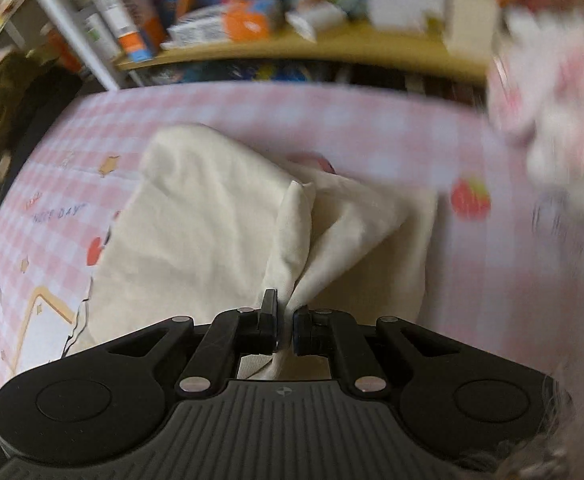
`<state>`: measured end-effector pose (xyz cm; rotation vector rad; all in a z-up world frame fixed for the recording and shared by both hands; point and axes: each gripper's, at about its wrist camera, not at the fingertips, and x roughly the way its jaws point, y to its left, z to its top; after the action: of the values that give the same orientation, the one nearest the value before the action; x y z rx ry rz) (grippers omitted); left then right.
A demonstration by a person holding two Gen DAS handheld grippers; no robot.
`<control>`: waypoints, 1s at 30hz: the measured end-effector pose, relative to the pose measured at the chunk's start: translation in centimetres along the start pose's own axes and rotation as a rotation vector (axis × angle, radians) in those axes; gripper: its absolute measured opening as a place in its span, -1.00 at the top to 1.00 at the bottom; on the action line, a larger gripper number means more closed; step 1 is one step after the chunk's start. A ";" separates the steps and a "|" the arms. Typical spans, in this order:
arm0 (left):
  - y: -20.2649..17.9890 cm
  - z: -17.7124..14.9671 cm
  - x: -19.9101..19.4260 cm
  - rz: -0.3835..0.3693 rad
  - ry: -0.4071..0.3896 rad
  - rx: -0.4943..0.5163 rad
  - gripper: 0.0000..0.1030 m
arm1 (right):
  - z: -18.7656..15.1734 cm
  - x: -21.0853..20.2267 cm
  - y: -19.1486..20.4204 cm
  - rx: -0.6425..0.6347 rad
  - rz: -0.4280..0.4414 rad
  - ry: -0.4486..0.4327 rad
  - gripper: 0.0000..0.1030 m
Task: Fold clothes
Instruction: 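Grasp the lifted shirt with the right gripper while the left gripper holds it, then lay the held shirt edge over onto the shirt with both grippers and open them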
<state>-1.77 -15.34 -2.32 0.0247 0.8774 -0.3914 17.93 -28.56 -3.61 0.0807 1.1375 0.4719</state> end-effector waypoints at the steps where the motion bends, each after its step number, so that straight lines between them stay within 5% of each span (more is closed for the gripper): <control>1: -0.5 -0.2 0.0 0.019 0.004 0.018 0.62 | -0.4 0.2 -0.9 0.050 0.024 -0.006 0.85; 7: -2.5 -0.8 0.0 0.088 0.010 0.072 0.21 | -2.0 0.4 -4.6 0.257 0.138 -0.052 0.21; 14: -5.3 -1.5 -0.3 0.169 -0.025 0.193 0.16 | -1.9 0.7 -5.6 0.328 0.194 -0.067 0.17; 17: -6.3 -1.8 -1.1 0.189 -0.087 0.259 0.32 | -1.4 0.6 -5.9 0.335 0.189 -0.080 0.25; 18: -6.6 -1.9 -1.4 0.184 -0.111 0.285 0.77 | -1.2 0.7 -5.9 0.331 0.185 -0.086 0.38; 19: -6.9 -1.9 -1.7 0.179 -0.134 0.310 0.85 | -1.0 0.8 -5.9 0.317 0.188 -0.086 0.75; 24: -8.5 -2.2 -2.9 0.153 -0.209 0.427 0.86 | -0.4 -2.6 -5.3 0.248 0.282 -0.205 0.90; 30: -8.2 -2.1 0.1 0.067 -0.022 0.417 0.62 | -1.7 -0.7 -7.0 0.270 0.130 -0.102 0.71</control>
<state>-6.08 -22.57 -2.63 0.4326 0.7590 -0.5056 18.45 -35.41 -5.82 0.4116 1.0945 0.4218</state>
